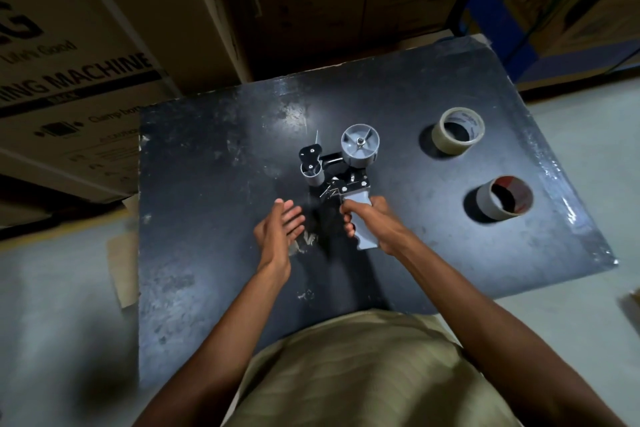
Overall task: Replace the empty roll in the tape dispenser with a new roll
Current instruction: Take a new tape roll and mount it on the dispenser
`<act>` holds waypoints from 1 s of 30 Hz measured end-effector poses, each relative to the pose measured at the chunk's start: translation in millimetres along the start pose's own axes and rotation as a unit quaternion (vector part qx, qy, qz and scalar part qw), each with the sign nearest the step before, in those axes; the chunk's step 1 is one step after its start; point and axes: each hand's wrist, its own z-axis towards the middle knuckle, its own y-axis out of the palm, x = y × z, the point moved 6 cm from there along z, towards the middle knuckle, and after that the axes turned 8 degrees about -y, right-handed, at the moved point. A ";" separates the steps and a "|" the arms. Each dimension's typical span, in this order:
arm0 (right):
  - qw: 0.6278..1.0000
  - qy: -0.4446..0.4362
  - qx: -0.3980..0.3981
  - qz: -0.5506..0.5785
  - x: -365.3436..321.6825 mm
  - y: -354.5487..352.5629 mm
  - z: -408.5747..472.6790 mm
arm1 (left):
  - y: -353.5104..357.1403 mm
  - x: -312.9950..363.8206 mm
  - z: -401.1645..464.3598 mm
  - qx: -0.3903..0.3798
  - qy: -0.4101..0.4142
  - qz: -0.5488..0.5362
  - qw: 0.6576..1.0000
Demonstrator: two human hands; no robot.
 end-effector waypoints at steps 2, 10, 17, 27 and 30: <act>1.000 0.006 -0.002 -0.005 9.0 -0.5 3.1 | -2.1 -0.8 1.9 0.000 0.007 0.007 1.000; 1.000 0.012 -0.004 -0.023 24.6 -2.6 10.3 | 6.3 1.3 -1.0 -0.014 0.028 0.038 0.999; 0.999 0.016 -0.025 -0.016 23.3 -3.9 11.3 | 13.1 -1.9 -2.2 -0.018 0.035 0.051 0.998; 0.996 0.032 -0.036 0.075 33.9 -13.0 3.5 | 32.8 5.7 -16.7 -0.047 0.070 0.058 0.995; 0.996 0.033 -0.033 0.081 38.1 -28.8 -4.4 | 46.7 8.0 -24.4 -0.068 0.075 0.053 0.993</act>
